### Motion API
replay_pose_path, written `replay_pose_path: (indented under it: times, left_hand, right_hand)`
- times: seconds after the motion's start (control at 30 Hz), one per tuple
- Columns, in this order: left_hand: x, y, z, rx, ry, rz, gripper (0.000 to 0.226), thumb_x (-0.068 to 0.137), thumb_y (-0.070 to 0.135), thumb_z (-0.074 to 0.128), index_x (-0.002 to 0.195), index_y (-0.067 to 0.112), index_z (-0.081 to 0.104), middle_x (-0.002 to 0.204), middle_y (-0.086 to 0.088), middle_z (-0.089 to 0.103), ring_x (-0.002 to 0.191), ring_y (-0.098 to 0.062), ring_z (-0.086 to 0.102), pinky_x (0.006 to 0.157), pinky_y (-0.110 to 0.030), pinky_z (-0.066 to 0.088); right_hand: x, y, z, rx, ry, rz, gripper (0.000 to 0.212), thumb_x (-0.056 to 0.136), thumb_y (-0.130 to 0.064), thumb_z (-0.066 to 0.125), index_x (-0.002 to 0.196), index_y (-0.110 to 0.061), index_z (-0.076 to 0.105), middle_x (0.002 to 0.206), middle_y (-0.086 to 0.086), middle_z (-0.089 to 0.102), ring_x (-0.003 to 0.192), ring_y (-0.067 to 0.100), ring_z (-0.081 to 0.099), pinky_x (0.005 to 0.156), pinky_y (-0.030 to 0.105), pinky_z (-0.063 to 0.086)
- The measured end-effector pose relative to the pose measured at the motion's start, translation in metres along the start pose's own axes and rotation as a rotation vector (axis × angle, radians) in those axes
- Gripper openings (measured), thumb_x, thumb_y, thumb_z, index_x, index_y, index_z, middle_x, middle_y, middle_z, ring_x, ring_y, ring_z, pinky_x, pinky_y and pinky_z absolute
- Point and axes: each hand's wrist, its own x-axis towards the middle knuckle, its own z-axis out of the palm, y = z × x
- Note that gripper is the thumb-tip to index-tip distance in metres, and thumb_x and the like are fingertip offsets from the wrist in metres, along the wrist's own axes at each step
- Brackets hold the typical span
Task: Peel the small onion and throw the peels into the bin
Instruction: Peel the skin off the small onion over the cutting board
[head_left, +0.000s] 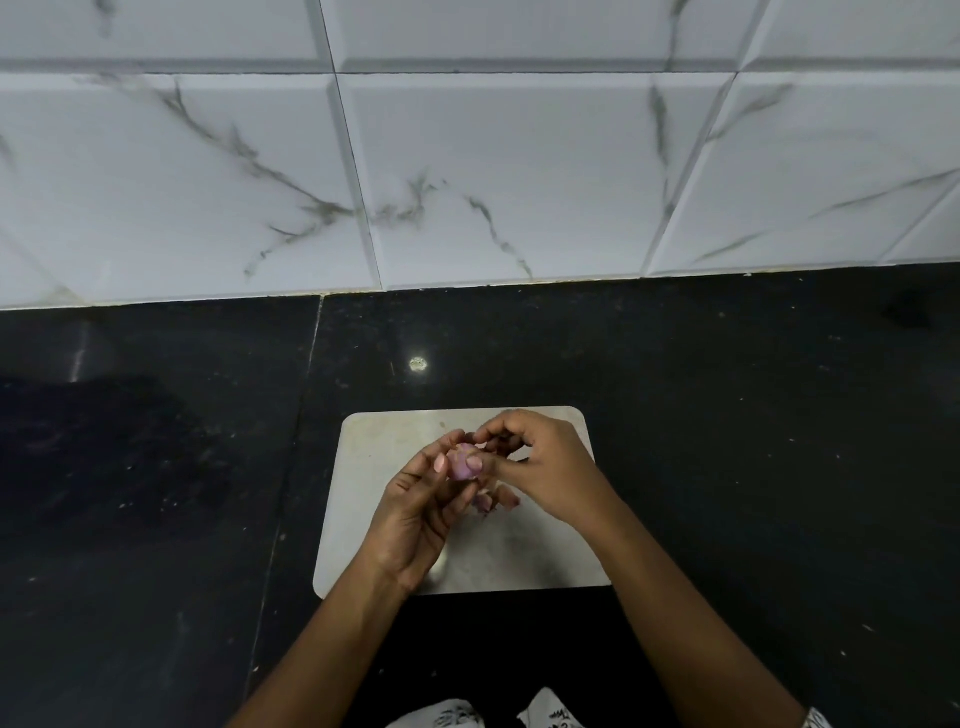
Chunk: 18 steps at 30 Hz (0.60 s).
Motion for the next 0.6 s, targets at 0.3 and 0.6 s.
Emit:
replay_pose_path:
  times: [0.3,0.6]
  left_hand:
    - [0.000,0.001,0.001,0.091,0.028,0.105,0.065,0.032,0.029,0.096,0.093,0.020,0.076,0.091,-0.006,0.074,0.077,-0.015,0.072,0.062,-0.021,0.057]
    - [-0.001,0.004,-0.005,-0.049,-0.011,0.056,0.063,0.037,0.029,0.096,0.096,0.015,0.076,0.105,-0.007,0.073,0.095,-0.018,0.070,0.067,-0.021,0.058]
  right_hand:
    - [0.004,-0.014,-0.003,-0.205,-0.067,0.062,0.007,0.078,-0.019,0.072,0.081,-0.025,0.069,0.074,-0.016,0.063,0.070,-0.004,0.058,0.066,0.012,0.046]
    - [0.015,-0.004,-0.010,-0.499,0.057,-0.005,0.008,0.085,-0.015,0.065,0.092,-0.018,0.067,0.092,-0.005,0.066,0.080,0.004,0.057,0.069,0.012,0.044]
